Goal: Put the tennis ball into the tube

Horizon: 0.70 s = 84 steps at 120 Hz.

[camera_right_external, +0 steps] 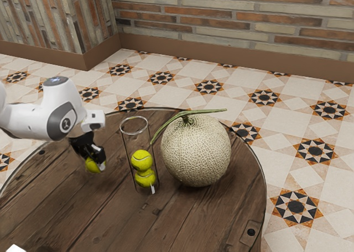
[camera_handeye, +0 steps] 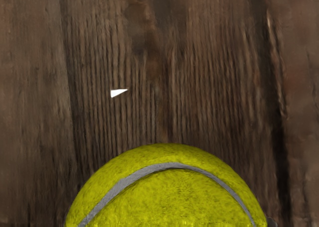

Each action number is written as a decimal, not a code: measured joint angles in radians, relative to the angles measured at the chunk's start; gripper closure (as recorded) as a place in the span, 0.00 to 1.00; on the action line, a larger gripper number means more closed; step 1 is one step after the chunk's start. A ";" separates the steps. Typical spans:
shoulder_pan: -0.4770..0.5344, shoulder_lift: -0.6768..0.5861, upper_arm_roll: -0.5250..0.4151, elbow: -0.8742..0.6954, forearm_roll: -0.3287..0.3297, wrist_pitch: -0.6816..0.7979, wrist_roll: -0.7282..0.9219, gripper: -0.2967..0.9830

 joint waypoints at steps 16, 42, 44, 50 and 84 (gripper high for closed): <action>0.013 -0.218 -0.037 -0.001 0.018 -0.022 -0.018 0.65; -0.054 -0.411 -0.079 0.021 0.035 -0.040 -0.061 0.71; -0.063 -0.414 -0.079 0.027 0.035 -0.040 -0.064 0.70; -0.091 -0.419 -0.079 0.047 0.034 -0.042 -0.071 0.66; -0.181 -0.332 -0.071 0.105 -0.005 -0.046 -0.080 0.59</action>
